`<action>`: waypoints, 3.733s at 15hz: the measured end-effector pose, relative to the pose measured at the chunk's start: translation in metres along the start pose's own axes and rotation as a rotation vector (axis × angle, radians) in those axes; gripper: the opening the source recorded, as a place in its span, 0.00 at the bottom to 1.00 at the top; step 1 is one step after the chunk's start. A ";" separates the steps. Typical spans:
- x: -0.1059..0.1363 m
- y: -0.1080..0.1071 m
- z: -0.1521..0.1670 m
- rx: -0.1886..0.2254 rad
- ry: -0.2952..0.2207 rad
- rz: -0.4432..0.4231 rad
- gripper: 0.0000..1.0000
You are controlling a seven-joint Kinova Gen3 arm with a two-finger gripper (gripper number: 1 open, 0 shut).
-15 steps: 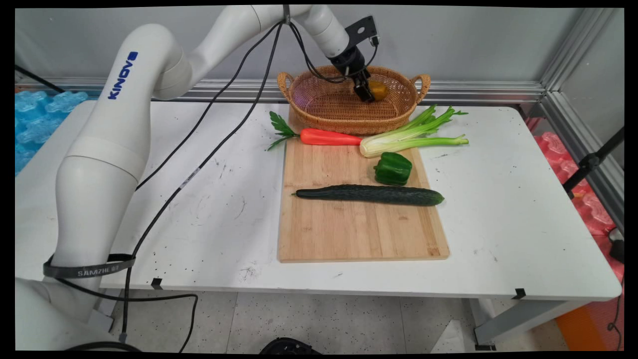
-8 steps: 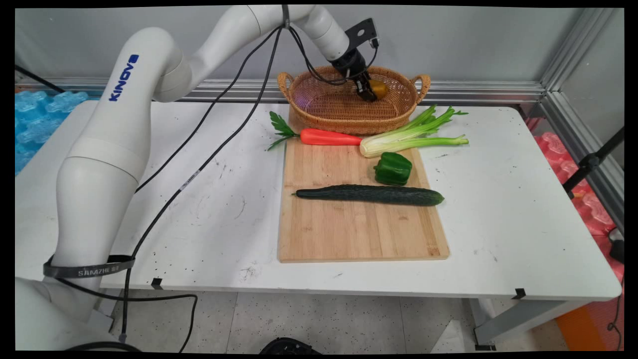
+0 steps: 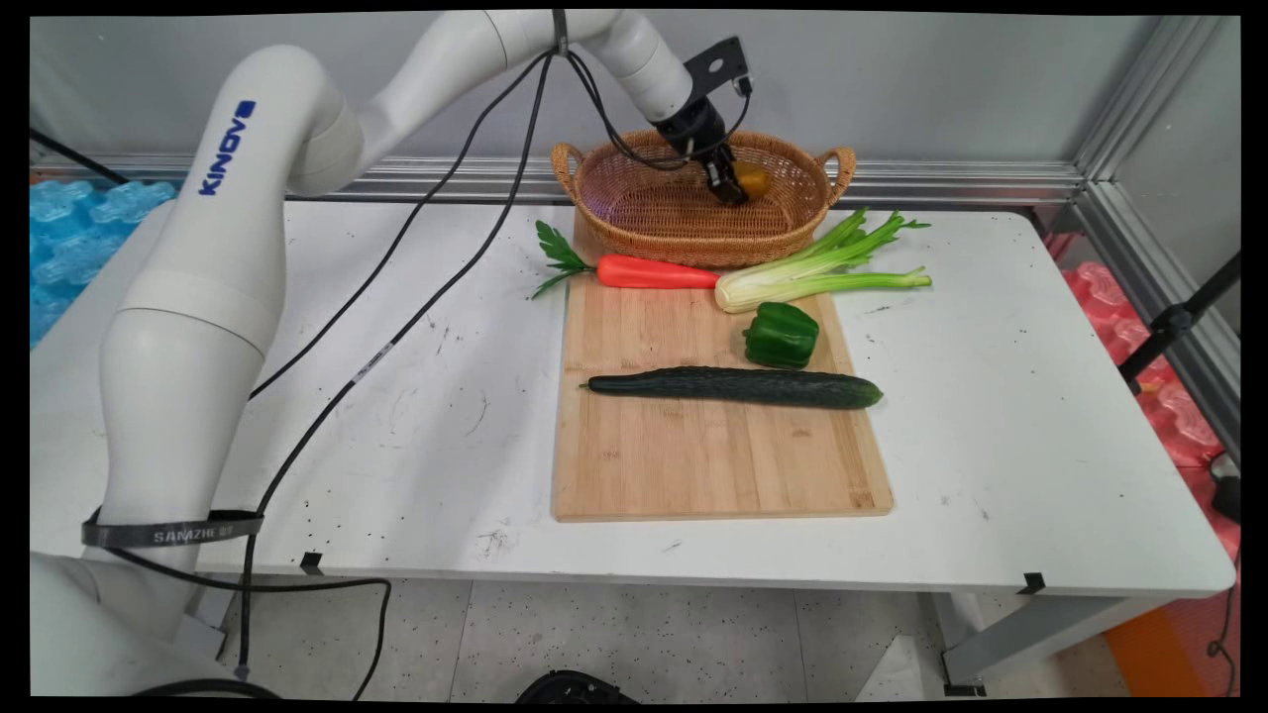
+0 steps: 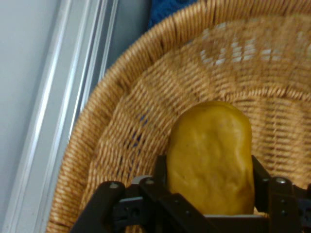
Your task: Place the picked object on the cutting board
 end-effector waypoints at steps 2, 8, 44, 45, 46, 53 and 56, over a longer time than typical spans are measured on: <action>0.011 0.008 -0.011 0.010 0.007 -0.005 0.00; 0.051 0.041 -0.044 0.037 0.018 -0.034 0.00; -0.010 0.260 -0.186 -0.072 -0.221 -0.115 0.00; -0.014 0.260 -0.184 -0.069 -0.221 -0.114 0.00; -0.018 0.260 -0.181 -0.066 -0.220 -0.112 0.00; -0.039 0.259 -0.161 -0.069 -0.205 -0.098 0.00; -0.045 0.259 -0.153 -0.073 -0.197 -0.095 0.00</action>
